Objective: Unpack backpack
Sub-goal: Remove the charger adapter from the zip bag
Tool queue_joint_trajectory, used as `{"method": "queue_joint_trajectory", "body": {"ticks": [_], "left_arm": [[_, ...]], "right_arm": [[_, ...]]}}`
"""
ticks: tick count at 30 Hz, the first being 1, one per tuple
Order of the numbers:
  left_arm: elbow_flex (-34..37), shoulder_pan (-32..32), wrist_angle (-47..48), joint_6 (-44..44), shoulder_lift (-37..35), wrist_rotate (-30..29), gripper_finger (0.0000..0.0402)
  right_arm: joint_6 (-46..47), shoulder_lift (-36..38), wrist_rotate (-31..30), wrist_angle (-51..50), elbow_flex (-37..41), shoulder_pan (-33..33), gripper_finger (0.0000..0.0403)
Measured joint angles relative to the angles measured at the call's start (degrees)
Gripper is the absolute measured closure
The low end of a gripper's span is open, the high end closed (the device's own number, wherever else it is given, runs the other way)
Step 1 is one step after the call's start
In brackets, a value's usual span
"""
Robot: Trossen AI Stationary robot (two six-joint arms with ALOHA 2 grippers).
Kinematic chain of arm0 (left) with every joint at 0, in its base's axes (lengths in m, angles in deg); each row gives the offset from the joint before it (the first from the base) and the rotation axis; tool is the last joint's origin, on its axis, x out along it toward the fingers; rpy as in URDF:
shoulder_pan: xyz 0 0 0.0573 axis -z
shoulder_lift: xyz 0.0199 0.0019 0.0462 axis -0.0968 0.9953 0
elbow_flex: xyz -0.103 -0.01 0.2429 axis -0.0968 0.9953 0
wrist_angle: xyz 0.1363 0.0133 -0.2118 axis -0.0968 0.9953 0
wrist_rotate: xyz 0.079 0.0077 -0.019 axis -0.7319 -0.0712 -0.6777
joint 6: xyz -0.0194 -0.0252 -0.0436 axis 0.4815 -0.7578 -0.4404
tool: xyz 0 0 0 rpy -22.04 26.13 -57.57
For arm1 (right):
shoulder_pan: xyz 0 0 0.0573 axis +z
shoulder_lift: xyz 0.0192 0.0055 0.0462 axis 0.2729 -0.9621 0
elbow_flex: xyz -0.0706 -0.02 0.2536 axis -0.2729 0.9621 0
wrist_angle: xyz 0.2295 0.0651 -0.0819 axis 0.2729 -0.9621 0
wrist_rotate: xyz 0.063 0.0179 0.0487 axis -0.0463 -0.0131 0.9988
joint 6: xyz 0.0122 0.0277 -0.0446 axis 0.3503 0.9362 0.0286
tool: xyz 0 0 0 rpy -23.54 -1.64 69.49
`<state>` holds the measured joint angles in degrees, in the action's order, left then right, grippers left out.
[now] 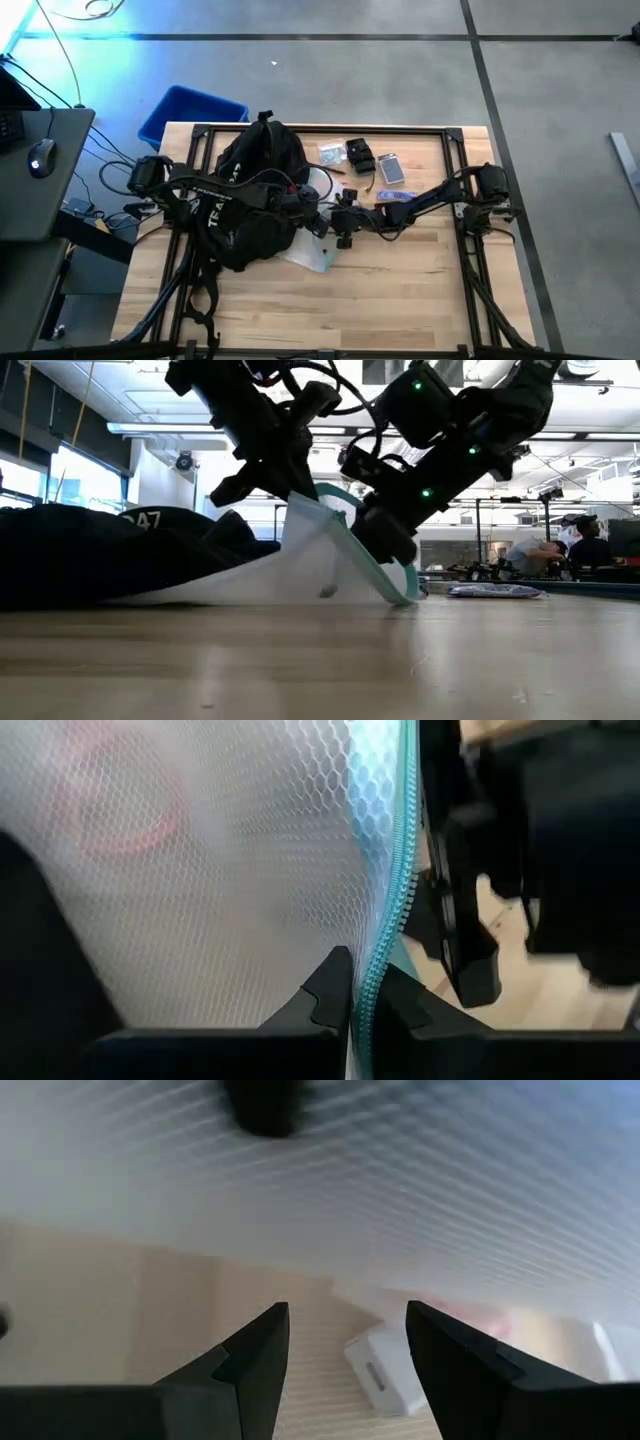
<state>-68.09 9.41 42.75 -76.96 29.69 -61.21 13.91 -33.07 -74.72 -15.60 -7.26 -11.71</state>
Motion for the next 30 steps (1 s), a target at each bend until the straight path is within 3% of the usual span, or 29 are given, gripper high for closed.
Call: {"method": "queue_joint_trajectory", "body": {"ticks": [4, 8, 12, 16, 19, 30], "left_arm": [[-0.92, 0.00, 4.03, -0.47, -0.03, -0.04, 0.0402], [-0.98, 0.00, 4.86, -1.55, -0.03, -0.39, 0.0402], [-0.98, 0.00, 4.89, -1.99, -0.03, -1.30, 0.0402], [-0.98, 0.00, 4.89, -1.96, -0.03, -1.35, 0.0402], [-0.98, 0.00, 4.87, -1.93, -0.03, -1.37, 0.0402], [-0.98, 0.09, 4.54, 1.01, -0.08, 1.86, 0.0402]], "right_arm": [[7.92, 0.04, -2.12, -2.83, 0.00, -2.77, 0.0211], [15.30, 0.09, 2.70, -5.56, 0.00, -4.99, 0.0176], [16.48, 0.09, 7.58, -3.96, 0.00, -6.38, 0.0126], [18.06, -0.24, 6.63, -1.24, -0.02, -7.15, 0.0092], [20.34, -2.14, 3.77, 1.25, -0.04, -7.38, 0.0087], [24.51, -8.94, 2.23, 12.62, -0.04, -8.62, 0.0088]]}}
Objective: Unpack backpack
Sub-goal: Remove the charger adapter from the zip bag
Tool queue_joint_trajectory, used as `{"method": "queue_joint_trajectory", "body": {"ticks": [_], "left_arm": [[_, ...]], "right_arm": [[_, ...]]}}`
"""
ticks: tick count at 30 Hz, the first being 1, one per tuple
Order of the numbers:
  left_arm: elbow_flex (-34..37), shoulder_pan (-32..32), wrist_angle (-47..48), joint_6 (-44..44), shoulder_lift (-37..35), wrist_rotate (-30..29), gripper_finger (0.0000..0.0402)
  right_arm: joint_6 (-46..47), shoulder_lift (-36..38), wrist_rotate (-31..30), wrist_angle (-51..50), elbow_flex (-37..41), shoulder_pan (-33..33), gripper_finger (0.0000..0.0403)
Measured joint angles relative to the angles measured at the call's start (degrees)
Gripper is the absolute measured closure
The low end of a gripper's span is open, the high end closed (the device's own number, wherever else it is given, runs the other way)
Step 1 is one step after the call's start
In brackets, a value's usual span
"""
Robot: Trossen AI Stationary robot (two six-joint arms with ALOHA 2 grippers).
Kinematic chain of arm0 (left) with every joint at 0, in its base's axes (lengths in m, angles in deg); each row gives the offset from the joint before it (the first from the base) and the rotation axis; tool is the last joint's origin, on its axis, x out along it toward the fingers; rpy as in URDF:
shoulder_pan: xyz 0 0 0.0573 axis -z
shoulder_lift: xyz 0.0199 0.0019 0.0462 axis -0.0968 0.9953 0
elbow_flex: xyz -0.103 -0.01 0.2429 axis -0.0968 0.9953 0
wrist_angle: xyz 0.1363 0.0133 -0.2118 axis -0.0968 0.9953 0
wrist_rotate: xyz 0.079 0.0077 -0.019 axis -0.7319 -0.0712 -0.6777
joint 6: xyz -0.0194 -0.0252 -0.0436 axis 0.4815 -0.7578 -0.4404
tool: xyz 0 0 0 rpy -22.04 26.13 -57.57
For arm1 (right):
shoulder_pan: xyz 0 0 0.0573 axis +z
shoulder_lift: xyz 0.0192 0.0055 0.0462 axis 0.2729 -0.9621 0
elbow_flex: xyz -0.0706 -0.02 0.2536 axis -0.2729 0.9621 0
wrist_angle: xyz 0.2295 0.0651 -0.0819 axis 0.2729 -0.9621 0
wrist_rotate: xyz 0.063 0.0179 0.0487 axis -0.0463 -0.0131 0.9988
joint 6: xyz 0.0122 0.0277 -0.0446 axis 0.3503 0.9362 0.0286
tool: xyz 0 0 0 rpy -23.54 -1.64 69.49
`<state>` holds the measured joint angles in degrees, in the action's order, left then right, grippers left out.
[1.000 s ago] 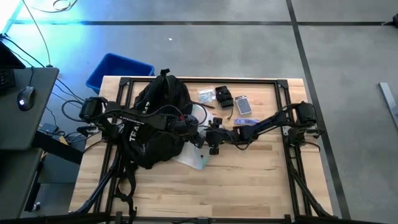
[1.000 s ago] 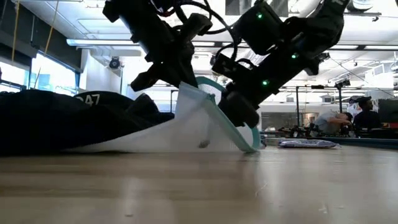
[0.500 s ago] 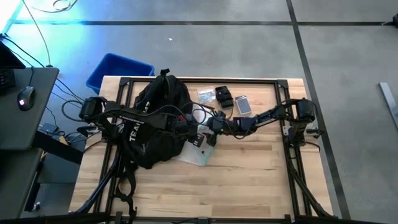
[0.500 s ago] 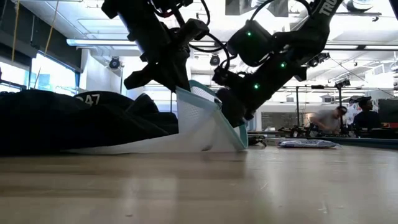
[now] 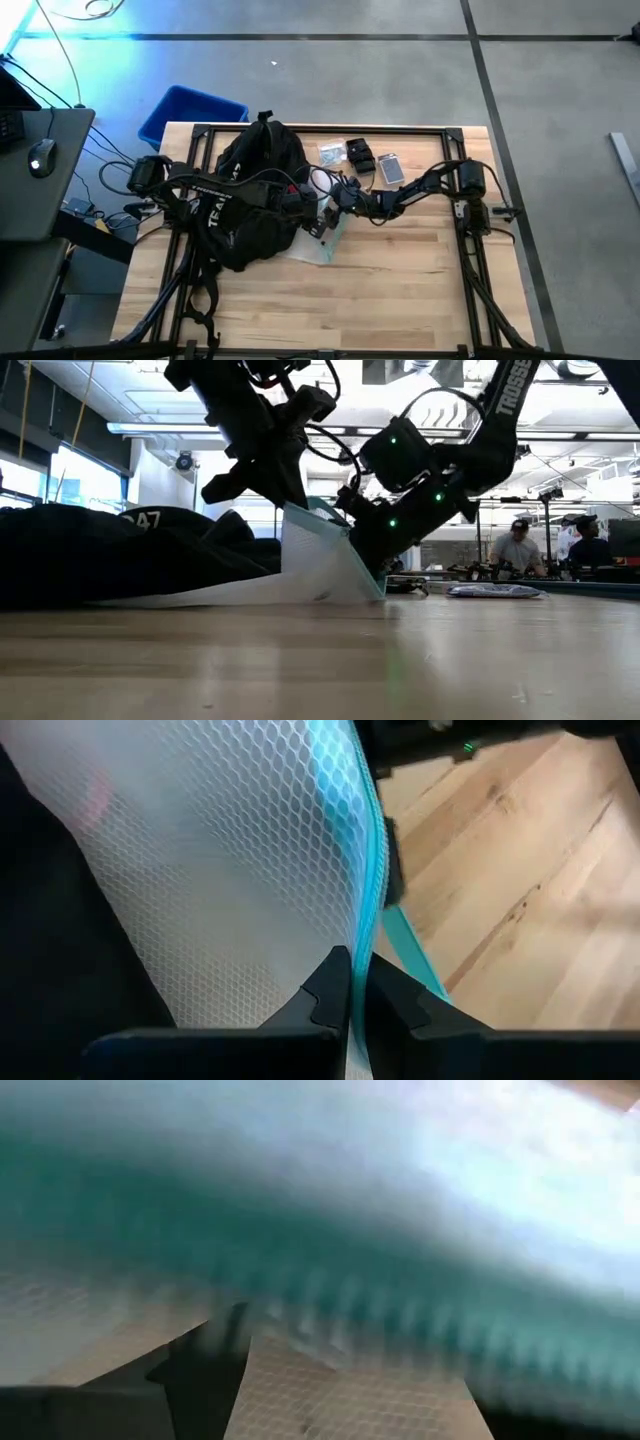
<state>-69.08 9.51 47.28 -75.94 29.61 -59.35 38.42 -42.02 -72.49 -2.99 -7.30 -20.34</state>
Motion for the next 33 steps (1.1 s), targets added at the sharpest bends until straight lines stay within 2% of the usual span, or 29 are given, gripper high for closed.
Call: {"method": "queue_joint_trajectory", "body": {"ticks": [6, 13, 19, 24, 33], "left_arm": [[0.00, 0.26, 0.00, 1.93, 0.00, 2.40, 0.0402], [0.00, 0.32, 0.11, 2.71, 0.00, 3.69, 0.0402], [0.00, 0.32, 0.87, 2.16, 0.00, 3.73, 0.0402], [0.00, 0.37, 4.42, 0.37, 0.00, 2.20, 0.0402], [0.00, 0.35, 6.88, -2.09, 0.00, -4.21, 0.0402]], "right_arm": [[0.43, -2.00, 0.91, 2.96, 0.00, -1.07, 0.0122], [-3.13, -5.13, 3.56, 7.45, -0.98, -1.58, 0.0212], [-1.39, -5.94, 3.74, 6.95, -2.29, -1.89, 0.0276], [-0.02, -3.31, 6.23, 1.99, -2.18, -1.61, 0.0278], [-3.96, 5.37, 9.46, -16.78, -1.90, 2.95, 0.0279]]}}
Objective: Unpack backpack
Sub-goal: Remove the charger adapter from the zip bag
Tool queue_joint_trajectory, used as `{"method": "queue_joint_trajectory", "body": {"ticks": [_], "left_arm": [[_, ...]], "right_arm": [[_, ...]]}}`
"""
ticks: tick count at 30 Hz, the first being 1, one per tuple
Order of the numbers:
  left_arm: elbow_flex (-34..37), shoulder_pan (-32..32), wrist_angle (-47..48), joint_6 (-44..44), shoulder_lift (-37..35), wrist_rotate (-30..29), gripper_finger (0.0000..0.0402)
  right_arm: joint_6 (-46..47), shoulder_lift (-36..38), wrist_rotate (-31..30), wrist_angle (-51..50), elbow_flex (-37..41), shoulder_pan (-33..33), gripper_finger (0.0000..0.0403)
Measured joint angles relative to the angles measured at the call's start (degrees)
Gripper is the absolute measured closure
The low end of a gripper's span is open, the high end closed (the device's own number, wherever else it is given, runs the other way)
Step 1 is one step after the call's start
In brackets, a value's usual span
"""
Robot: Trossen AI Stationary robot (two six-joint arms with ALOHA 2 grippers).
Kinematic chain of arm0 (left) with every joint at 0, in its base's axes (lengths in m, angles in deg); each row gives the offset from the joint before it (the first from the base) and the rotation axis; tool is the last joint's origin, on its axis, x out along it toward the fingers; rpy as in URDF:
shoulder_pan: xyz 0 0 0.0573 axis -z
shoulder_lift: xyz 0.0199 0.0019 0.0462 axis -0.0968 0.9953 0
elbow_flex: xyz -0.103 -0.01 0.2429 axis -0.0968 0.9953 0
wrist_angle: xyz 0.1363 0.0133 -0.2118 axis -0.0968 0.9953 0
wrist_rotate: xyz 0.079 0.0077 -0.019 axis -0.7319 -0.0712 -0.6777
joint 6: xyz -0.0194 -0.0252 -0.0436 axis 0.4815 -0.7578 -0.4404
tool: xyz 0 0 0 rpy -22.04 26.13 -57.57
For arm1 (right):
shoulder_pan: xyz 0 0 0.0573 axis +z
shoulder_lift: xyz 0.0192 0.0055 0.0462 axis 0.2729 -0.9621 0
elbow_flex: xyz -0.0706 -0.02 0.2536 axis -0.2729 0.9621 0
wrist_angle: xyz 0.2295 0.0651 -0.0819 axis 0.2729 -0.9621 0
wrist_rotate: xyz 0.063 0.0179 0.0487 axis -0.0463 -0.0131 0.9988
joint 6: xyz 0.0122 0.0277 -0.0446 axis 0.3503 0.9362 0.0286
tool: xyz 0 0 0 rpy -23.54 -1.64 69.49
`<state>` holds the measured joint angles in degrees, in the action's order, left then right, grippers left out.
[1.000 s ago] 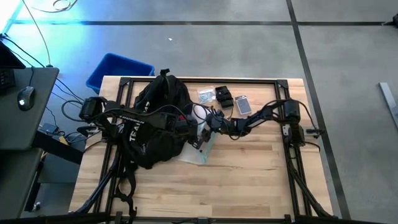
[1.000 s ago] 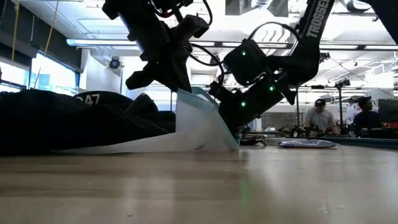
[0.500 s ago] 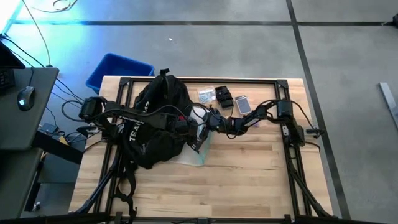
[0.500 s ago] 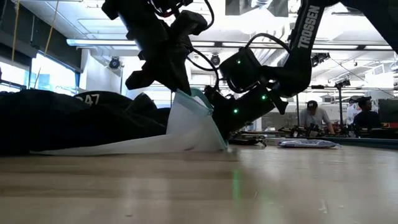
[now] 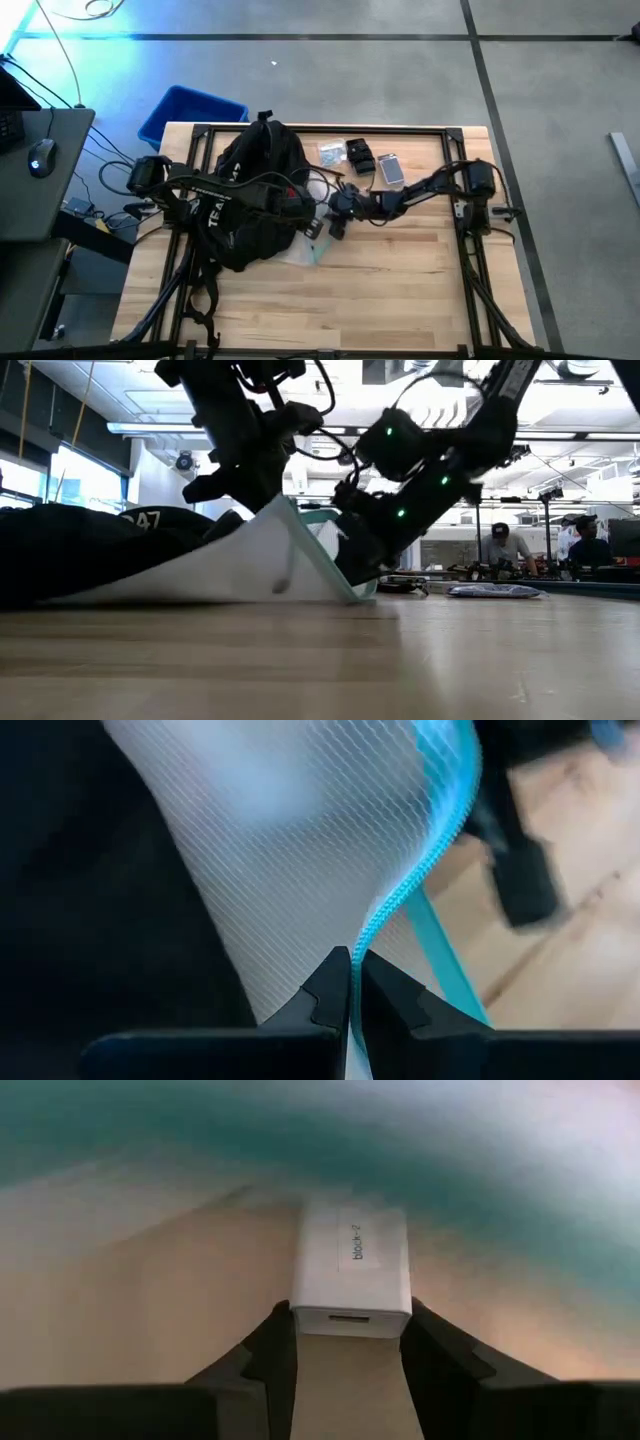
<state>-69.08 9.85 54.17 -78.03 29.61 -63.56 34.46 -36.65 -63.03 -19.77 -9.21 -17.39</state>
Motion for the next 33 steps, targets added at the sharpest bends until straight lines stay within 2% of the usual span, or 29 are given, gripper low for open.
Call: {"method": "queue_joint_trajectory", "body": {"ticks": [4, 6, 15, 19, 22, 24, 29, 33], "left_arm": [[0.00, 0.00, 0.06, -0.22, 0.00, -2.03, 0.0402], [0.00, 0.00, 0.01, 0.08, 0.00, -2.85, 0.0402], [0.00, 0.39, -1.31, 1.15, 0.00, -3.78, 0.0402], [0.00, 1.04, -2.81, 2.23, 0.00, -2.56, 0.0402], [0.00, 1.79, -2.99, 2.74, 0.00, -1.63, 0.0402], [0.00, 2.28, -3.24, 3.46, 0.00, -1.29, 0.0402], [0.00, 3.13, -5.60, 5.08, -0.18, 1.66, 0.0402], [0.00, 3.43, -6.57, 8.13, -0.61, 4.61, 0.0402]], "right_arm": [[0.07, 4.09, 0.10, -9.73, 0.10, 2.71, 0.0285], [-0.12, 7.10, 0.60, -11.53, 1.81, 4.24, 0.0316], [7.89, 32.72, 4.53, -13.06, 18.87, 8.01, 0.0398], [8.45, 39.50, 4.63, -9.97, 23.03, 8.10, 0.0396], [5.59, 39.64, 5.36, -5.59, 23.22, 7.79, 0.0372], [3.16, 37.23, 7.14, -2.00, 22.65, 7.40, 0.0346], [-1.74, 25.87, 10.84, 7.78, 18.78, 6.39, 0.0268], [-7.24, 15.64, 13.96, 10.21, 11.13, 6.31, 0.0214]]}}
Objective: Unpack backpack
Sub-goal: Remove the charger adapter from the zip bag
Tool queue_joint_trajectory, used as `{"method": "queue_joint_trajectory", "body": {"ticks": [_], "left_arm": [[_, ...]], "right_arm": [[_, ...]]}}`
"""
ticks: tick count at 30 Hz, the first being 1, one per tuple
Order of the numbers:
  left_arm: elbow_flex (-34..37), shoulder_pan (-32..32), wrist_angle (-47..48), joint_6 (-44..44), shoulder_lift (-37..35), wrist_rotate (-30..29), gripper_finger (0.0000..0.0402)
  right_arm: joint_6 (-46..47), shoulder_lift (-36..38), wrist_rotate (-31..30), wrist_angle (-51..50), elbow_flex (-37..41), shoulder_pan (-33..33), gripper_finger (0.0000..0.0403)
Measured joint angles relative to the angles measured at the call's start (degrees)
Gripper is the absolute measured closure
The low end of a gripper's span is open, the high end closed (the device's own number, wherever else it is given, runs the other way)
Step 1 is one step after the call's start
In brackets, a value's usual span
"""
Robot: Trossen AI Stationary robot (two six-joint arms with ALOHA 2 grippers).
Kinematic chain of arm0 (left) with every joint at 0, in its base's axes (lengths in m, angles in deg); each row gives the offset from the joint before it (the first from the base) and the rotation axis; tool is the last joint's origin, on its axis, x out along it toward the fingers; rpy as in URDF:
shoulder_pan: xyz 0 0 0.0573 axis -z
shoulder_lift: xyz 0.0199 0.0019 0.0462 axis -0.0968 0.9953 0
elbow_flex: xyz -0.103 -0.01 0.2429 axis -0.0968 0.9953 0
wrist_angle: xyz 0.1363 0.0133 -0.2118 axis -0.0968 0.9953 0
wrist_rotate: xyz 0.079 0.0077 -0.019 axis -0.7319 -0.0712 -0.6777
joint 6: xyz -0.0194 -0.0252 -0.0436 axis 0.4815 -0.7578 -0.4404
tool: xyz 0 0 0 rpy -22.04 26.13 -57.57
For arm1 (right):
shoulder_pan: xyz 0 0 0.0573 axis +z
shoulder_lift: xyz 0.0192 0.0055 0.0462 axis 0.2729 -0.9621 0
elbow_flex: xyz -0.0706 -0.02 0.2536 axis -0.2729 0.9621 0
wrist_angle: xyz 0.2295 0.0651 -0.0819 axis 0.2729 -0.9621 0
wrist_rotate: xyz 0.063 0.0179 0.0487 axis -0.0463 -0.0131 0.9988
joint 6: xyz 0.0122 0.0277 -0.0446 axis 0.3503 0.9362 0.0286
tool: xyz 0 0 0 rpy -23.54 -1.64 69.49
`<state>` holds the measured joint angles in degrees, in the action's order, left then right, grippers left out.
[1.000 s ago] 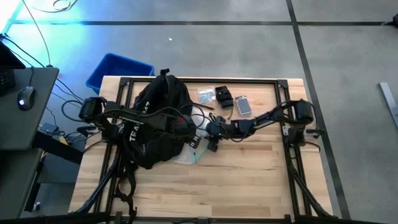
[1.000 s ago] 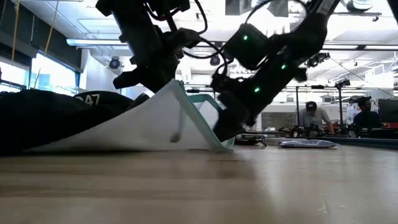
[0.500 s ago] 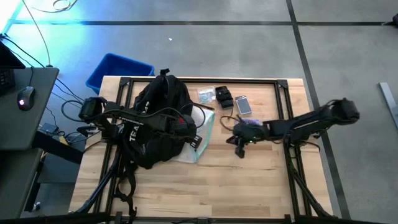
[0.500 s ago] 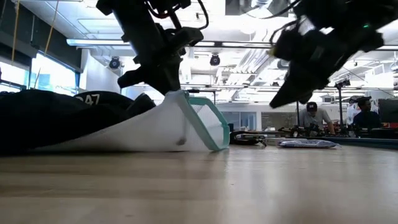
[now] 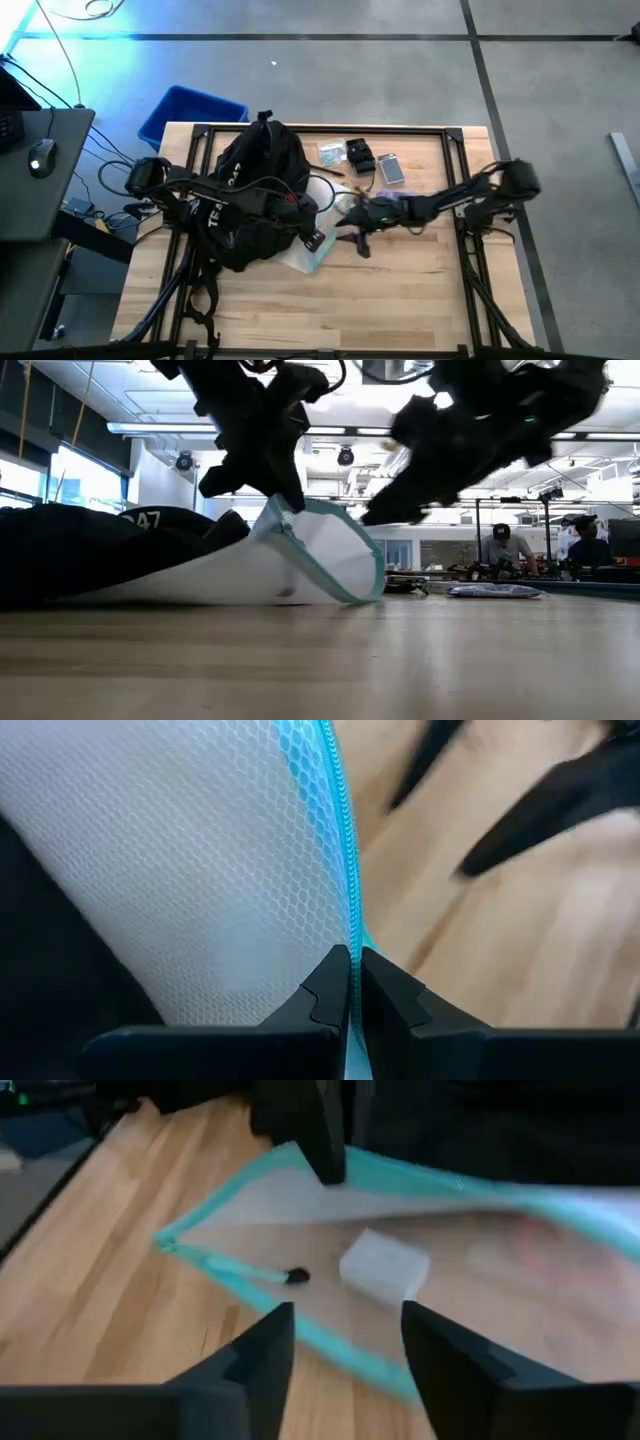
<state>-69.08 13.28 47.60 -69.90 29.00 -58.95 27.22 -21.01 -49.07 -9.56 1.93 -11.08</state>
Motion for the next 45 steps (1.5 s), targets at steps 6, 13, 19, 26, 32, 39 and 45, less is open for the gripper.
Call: {"method": "queue_joint_trajectory", "body": {"ticks": [6, 13, 19, 26, 32, 39, 45], "left_arm": [[0.00, -0.14, 0.01, 4.42, -0.16, 1.32, 0.0402], [0.04, 0.09, 0.52, 7.67, -0.16, 4.53, 0.0402], [0.04, 0.73, 1.99, 7.71, -0.16, 5.01, 0.0402], [0.04, 0.72, 5.59, 7.58, -0.16, 3.45, 0.0402], [0.04, 0.61, 6.01, 7.72, -0.16, 2.24, 0.0402], [0.04, 0.61, 6.05, 7.71, -0.16, 2.12, 0.0402], [0.04, 0.55, 5.96, 7.58, -0.16, 1.90, 0.0402]], "right_arm": [[-9.43, -12.22, 4.98, -5.39, -13.93, -0.10, 0.0167], [-16.60, -20.43, 4.95, -11.92, -22.29, -1.78, 0.0160], [-17.45, -22.03, 5.17, -13.77, -22.65, -3.73, 0.0160], [-18.35, -20.97, 5.96, -24.50, -22.72, -3.46, 0.0160], [-17.79, -19.87, 5.96, -26.54, -22.53, -2.43, 0.0160], [-20.48, -20.32, 8.25, -22.50, -22.35, -2.19, 0.0160], [-24.20, -20.74, 11.01, -18.88, -22.33, -2.14, 0.0160]]}}
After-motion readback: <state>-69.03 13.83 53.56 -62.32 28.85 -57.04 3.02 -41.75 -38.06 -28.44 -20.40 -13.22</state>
